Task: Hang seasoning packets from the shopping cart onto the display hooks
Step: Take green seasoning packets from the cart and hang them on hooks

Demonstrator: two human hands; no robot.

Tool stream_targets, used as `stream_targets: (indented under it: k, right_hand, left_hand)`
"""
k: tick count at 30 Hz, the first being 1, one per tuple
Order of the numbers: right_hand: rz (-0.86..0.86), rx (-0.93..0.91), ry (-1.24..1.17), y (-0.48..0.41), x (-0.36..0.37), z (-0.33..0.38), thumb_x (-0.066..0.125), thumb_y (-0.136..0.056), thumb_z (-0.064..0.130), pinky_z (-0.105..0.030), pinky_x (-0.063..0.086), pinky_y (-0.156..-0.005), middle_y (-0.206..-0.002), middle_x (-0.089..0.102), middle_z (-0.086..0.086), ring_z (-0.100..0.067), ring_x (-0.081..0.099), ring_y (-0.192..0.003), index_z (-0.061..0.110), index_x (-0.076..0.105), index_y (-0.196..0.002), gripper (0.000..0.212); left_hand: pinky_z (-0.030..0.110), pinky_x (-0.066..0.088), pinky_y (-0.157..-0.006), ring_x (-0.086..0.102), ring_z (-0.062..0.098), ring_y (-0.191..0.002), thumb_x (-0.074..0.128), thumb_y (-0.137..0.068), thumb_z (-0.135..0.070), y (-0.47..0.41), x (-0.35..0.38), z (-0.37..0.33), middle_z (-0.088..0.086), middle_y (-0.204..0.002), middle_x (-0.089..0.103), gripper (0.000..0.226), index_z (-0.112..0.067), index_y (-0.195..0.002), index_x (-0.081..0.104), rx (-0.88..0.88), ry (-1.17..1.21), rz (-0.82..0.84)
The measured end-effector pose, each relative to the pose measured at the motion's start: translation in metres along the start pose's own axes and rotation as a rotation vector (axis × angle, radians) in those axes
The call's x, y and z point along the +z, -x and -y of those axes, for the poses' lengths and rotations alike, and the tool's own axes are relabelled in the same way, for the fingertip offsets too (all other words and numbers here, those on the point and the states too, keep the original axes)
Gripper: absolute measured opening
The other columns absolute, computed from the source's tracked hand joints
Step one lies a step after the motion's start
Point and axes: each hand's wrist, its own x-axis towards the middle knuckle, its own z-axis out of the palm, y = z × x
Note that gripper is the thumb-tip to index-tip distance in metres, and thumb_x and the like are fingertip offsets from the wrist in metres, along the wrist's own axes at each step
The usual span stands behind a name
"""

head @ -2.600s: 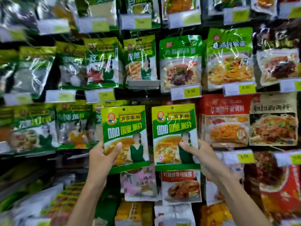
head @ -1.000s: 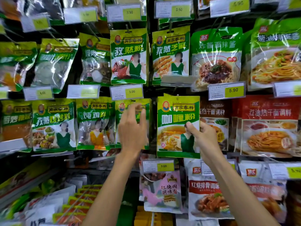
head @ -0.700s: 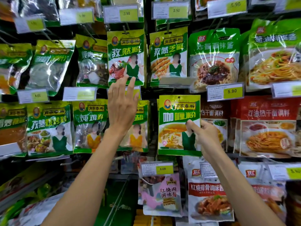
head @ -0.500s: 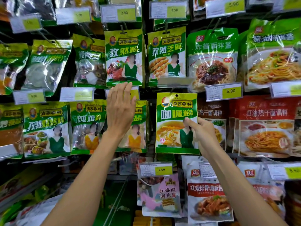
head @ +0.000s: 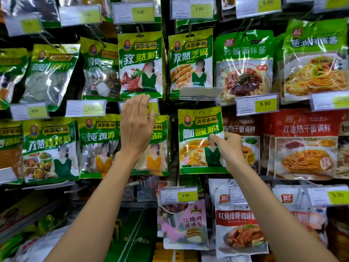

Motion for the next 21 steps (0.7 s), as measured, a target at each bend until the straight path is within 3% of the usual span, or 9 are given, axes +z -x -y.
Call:
stream_targets:
  k: [5,9,12,21]
  right_hand:
    - [-0.013,-0.001,-0.017,0.0000,-0.0059,-0.0009,0.066,-0.076,0.009,-0.033,0.029,-0.059,-0.051,0.038,0.001,-0.019,0.033,-0.058,0.011,0.041,-0.055,0.032]
    - [0.011,0.043,-0.033,0.0005,-0.0066,-0.0005,0.065,-0.071,0.004,-0.037,0.031,-0.063,-0.067,0.033,-0.008,-0.020,0.034,-0.067,0.011,0.042,-0.065,0.024]
    - [0.000,0.040,-0.029,-0.0027,-0.0041,0.0011,0.065,-0.073,0.002,-0.036,0.030,-0.063,-0.049,0.031,0.002,-0.019,0.033,-0.060,0.013,0.033,-0.051,0.041]
    - [-0.016,0.090,-0.052,-0.0048,-0.0013,0.0008,0.069,-0.071,0.001,-0.036,0.032,-0.062,-0.056,0.028,0.000,-0.019,0.033,-0.060,0.014,0.032,-0.053,0.043]
  left_hand:
    - [0.042,0.034,-0.107,0.049,0.032,-0.117,0.043,-0.097,-0.022,0.0003,0.0008,0.0023,0.018,-0.123,0.056,0.038,0.001,-0.127,0.050,-0.002,0.010,0.001]
    - [0.041,0.035,-0.106,0.049,0.031,-0.116,0.043,-0.097,-0.022,-0.0003,0.0010,0.0016,0.018,-0.122,0.056,0.037,0.000,-0.126,0.050,-0.001,0.005,0.002]
    - [0.042,0.035,-0.106,0.050,0.032,-0.116,0.042,-0.097,-0.023,0.0004,0.0011,0.0011,0.018,-0.122,0.056,0.038,0.001,-0.126,0.050,-0.003,0.007,0.010]
    - [0.044,0.037,-0.105,0.051,0.034,-0.117,0.043,-0.097,-0.021,-0.0008,-0.0032,-0.0008,0.020,-0.122,0.056,0.038,0.002,-0.125,0.050,-0.019,0.016,0.026]
